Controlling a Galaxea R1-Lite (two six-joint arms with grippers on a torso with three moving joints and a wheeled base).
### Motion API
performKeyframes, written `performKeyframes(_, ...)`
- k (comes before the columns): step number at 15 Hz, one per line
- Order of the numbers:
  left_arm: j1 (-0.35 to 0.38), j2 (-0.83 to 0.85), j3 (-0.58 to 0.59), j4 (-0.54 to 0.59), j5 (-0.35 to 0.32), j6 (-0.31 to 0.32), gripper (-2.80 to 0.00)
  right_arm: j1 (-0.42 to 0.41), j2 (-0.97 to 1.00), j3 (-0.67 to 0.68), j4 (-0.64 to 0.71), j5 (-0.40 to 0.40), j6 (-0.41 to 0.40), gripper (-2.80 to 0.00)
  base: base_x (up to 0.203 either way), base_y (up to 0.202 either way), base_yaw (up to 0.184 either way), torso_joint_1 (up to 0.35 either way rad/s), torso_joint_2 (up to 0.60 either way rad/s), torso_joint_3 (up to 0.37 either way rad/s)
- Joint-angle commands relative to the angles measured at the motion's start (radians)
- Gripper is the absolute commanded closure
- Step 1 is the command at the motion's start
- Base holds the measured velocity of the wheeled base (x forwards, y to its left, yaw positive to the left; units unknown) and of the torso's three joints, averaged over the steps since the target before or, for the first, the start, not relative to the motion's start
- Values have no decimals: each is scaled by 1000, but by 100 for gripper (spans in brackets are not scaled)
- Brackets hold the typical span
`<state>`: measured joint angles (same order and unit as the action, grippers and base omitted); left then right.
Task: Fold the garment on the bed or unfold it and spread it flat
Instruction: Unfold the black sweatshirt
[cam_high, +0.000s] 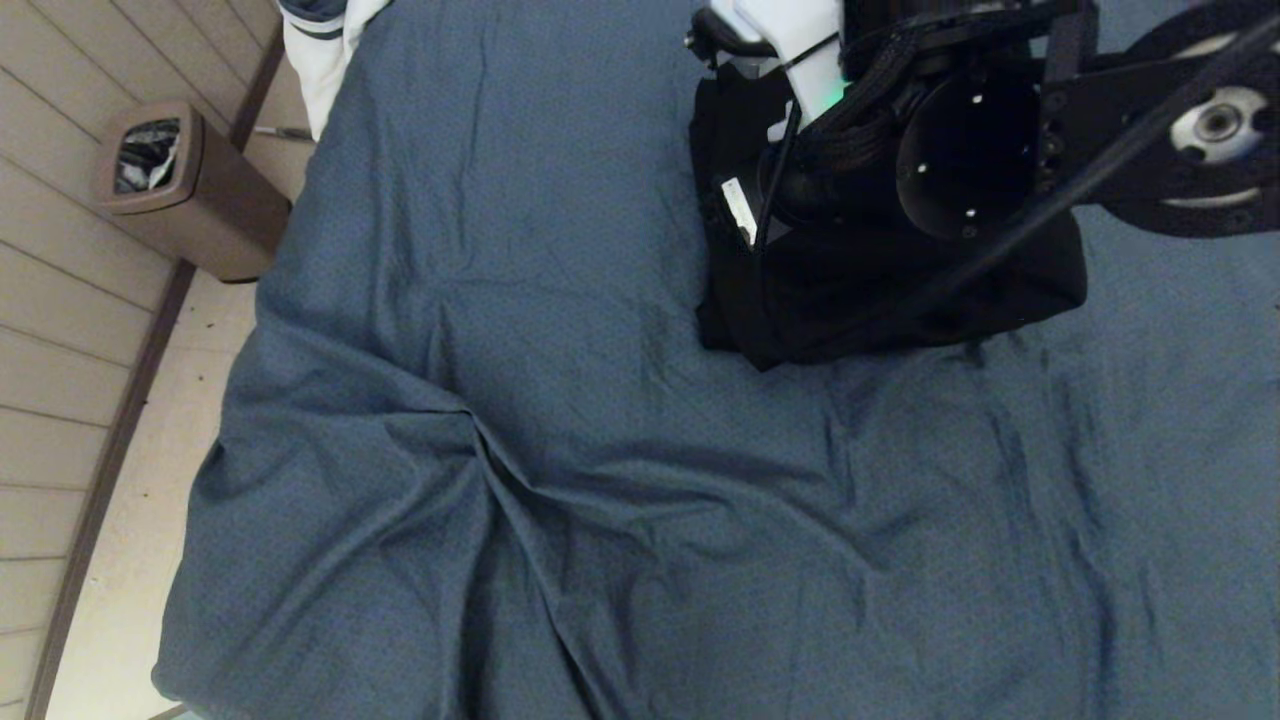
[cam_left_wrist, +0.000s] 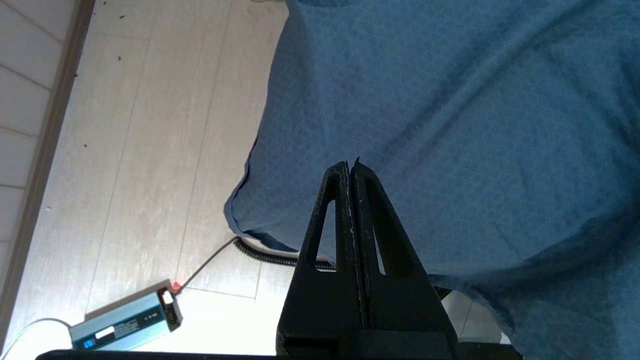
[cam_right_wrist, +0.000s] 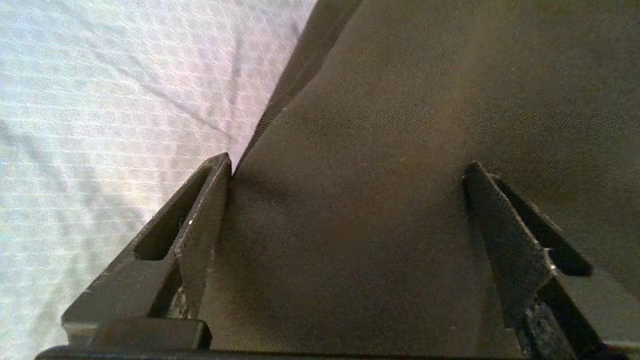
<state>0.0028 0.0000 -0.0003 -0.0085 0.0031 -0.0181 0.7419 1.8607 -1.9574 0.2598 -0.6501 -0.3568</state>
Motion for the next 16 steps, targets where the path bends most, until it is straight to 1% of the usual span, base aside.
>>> performKeyframes(1, -1, 2, 0, -1, 0, 0, 0, -30, 14, 1, 3, -3, -2, -280, 0, 0, 0, 0, 0, 0)
performKeyframes(2, -3, 2, 0, -1, 0, 0, 0, -38, 14, 2, 3, -3, -2, 0, 0, 0, 0, 0, 0, 0)
performKeyframes(10, -3, 2, -1, -1, -2, 1, 0, -56, -13, 0, -33, -3, -15, 0, 0, 0, 0, 0, 0, 0)
performKeyframes(13, -3, 2, -3, 0, -2, 3, 0, -124, -79, 0, -51, -2, -17, 0, 0, 0, 0, 0, 0, 0)
performKeyframes(16, -3, 2, -3, 0, -2, 3, 0, -219, -172, 0, -48, 0, -23, 0, 0, 0, 0, 0, 0, 0)
